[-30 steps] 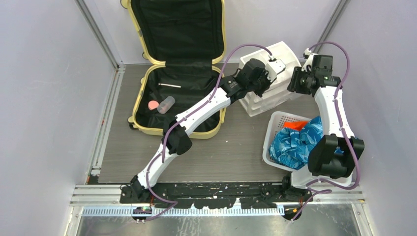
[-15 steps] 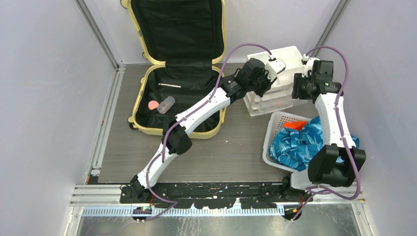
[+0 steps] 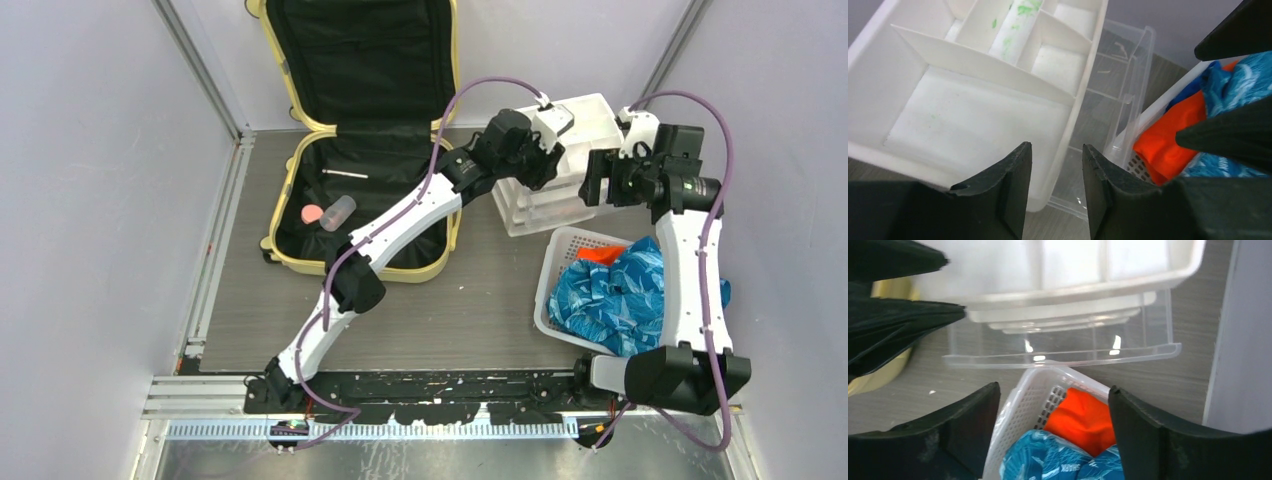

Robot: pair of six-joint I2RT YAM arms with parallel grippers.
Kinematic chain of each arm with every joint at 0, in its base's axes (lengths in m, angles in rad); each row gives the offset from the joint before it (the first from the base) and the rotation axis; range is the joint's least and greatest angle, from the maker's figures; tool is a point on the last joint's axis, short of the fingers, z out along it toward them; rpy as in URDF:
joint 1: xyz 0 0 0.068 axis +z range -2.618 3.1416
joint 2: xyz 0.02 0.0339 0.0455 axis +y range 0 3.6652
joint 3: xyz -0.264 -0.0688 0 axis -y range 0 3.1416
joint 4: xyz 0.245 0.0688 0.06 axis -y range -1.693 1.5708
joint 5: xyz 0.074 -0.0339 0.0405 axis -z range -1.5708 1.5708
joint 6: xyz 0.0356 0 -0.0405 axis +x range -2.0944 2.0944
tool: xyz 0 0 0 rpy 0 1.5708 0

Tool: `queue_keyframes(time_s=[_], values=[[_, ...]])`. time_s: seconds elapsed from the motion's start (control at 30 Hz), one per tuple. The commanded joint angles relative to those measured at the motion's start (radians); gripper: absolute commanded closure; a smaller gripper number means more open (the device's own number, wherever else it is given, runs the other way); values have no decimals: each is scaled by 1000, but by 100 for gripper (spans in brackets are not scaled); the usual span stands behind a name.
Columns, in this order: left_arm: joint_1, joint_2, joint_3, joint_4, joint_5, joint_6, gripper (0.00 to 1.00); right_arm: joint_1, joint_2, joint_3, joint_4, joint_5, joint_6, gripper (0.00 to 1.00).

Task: Open, take out, and arrange the luggage
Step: Place the storage box at the corner of the board, then pick up the personal item from the luggage.

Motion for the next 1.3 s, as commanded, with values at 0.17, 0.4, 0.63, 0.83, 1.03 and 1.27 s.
queue_keyframes(time_s=[0.17, 0.4, 0.63, 0.83, 1.03, 1.27], values=[[59, -524, -429, 75, 113, -95, 46, -24, -151, -30, -33, -487, -86, 0], [315, -944, -1056, 59, 117, -81, 30, -61, -173, -188, -38, -828, -180, 0], [586, -959, -1260, -121, -4, 95, 28, -79, -137, -279, 4, -859, -202, 0], [678, -667, -1162, -243, -120, 169, 26, -79, -128, -306, 10, -856, -206, 1], [690, -508, -1055, -264, -237, 186, 26, -79, -130, -309, 10, -861, -206, 0], [684, -463, -1011, -293, -197, 195, 28, -79, -139, -317, 10, -858, -208, 0]])
